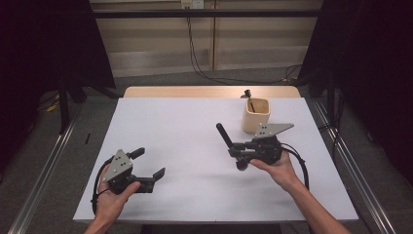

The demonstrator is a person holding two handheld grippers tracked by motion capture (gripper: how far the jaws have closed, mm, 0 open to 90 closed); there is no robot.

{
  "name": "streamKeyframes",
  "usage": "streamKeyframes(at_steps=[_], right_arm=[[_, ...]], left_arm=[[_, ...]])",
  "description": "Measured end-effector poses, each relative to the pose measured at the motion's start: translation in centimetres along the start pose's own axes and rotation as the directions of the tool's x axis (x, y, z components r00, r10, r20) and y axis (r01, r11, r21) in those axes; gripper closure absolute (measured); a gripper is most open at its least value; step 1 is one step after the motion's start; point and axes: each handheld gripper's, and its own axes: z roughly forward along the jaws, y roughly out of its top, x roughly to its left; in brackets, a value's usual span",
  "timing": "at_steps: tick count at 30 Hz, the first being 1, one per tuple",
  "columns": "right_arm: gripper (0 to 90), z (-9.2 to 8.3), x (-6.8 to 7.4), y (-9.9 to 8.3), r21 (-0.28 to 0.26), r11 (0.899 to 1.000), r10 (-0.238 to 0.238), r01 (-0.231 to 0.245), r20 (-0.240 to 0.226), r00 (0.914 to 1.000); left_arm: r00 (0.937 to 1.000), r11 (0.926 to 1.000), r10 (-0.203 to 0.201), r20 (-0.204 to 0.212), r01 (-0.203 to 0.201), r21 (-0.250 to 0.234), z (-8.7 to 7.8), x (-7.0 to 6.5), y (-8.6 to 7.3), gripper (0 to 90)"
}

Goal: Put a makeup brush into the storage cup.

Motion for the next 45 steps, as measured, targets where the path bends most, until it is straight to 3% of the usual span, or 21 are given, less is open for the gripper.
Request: streamKeyframes(at_steps=[8,15,23,27,33,38,45], right_arm=[[72.3,1.7,0.2,0.2,0.022,1.0,-0.016,0.018,-0.055,0.9984],[72.2,2.7,0.4,0.9,0.074,0.996,-0.035,0.041,-0.074,0.9967],[72.3,3.8,0.6,1.8,0.161,0.982,-0.078,0.096,-0.114,0.9904],[72.3,4.1,0.9,2.4,0.205,0.969,-0.11,0.135,-0.132,0.9852],[72.3,4.4,1.4,2.9,0.293,0.935,-0.156,0.199,-0.162,0.9743],[72.3,4.6,1.6,3.3,0.332,0.915,-0.175,0.23,-0.188,0.9666],[72.3,5.5,2.1,3.9,0.418,0.861,-0.215,0.29,-0.217,0.9521]], left_arm=[[0.9993,0.9998,0.013,0.034,-0.013,0.011,1.3,-0.6,1.0,4.3],[0.9977,0.9994,0.027,0.062,-0.028,0.022,2.1,-1.1,1.5,4.2],[0.9943,0.9994,0.029,0.103,-0.031,0.018,2.1,-1.2,2.7,4.2],[0.9926,0.9985,0.041,0.114,-0.045,0.03,2.2,-1.1,3.5,4.2],[0.9856,0.9948,0.069,0.155,-0.079,0.064,2.5,-0.9,4.3,4.2],[0.9804,0.9886,0.09,0.175,-0.109,0.104,2.9,-1.0,4.6,4.2],[0.9733,0.9804,0.092,0.21,-0.126,0.152,3.8,-1.0,4.8,4.2]])
